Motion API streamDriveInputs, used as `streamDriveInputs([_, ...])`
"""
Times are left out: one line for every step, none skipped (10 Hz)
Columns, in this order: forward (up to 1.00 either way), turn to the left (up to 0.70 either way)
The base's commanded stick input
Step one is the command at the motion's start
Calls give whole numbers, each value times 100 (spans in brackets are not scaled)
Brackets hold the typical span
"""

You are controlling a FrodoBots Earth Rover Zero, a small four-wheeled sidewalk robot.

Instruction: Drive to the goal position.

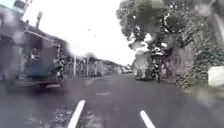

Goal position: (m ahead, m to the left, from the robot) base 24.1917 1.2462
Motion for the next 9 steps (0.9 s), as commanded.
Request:
streamDriveInputs([100,-40])
streamDriveInputs([100,-40])
streamDriveInputs([100,-40])
streamDriveInputs([100,-40])
streamDriveInputs([100,-7])
streamDriveInputs([100,11])
streamDriveInputs([100,15])
streamDriveInputs([100,7])
streamDriveInputs([100,2])
